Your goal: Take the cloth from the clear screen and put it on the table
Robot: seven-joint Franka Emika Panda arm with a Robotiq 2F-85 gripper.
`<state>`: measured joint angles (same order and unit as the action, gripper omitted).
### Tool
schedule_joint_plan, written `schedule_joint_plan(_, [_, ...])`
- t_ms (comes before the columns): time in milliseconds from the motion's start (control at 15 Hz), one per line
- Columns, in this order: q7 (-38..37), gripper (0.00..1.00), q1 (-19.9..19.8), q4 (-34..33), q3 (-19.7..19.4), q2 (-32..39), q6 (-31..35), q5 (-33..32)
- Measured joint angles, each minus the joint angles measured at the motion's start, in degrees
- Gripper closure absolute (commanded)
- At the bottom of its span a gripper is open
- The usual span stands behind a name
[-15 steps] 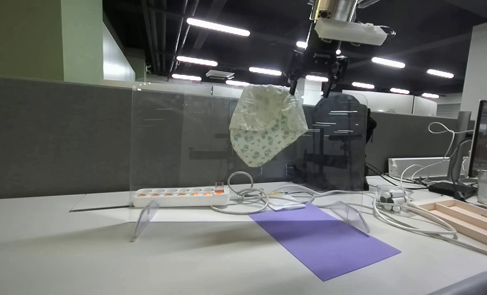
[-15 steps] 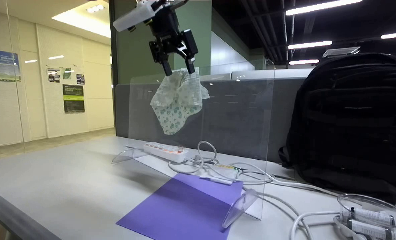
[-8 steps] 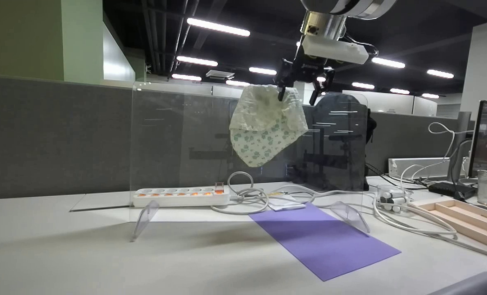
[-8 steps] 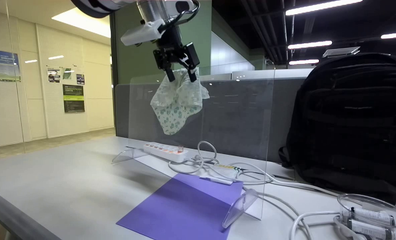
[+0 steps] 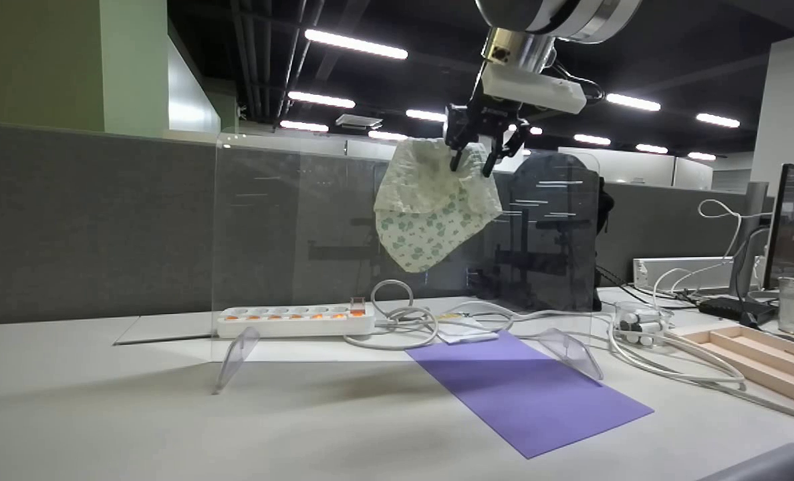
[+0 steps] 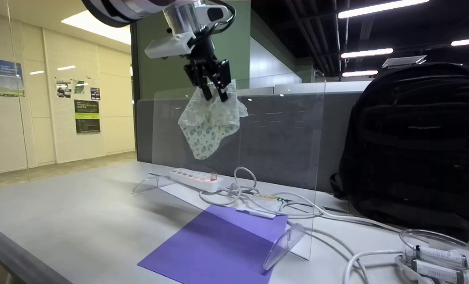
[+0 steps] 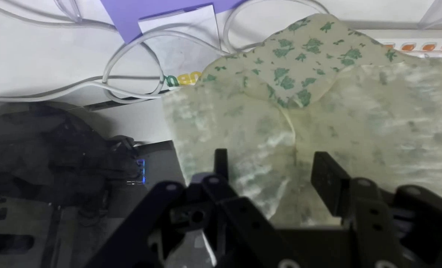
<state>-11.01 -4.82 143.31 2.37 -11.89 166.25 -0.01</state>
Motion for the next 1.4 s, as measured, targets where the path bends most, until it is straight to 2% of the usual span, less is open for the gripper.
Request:
schedule_joint_plan(267, [0.13,0.96,0.16,0.00,-0.30,0.00,0.78,0.62])
schedule_joint_plan(333, [0.21,0.99,0.17,0.00,-0.43,0.00,0.83,0.79])
schedule_joint_plan(667, [0.80,1.00,0.19,0.00,-1.20,0.00,1.27,1.52])
schedule_joint_plan(867, [2.29,1.00,1.19,0.00,-1.77,-0.15,0.86,4.04])
schedule_joint_plan(1067, [6.98,1.00,4.88,0.00,-2.51,-1.79,-2.97,10.20])
schedule_joint_plan(1267, [13.81,1.00,10.02,0.02,-3.64,-5.87,-9.84,16.48])
schedule_joint_plan(1400, [17.02,1.00,12.62,0.05,-4.16,-9.24,-14.73,18.49])
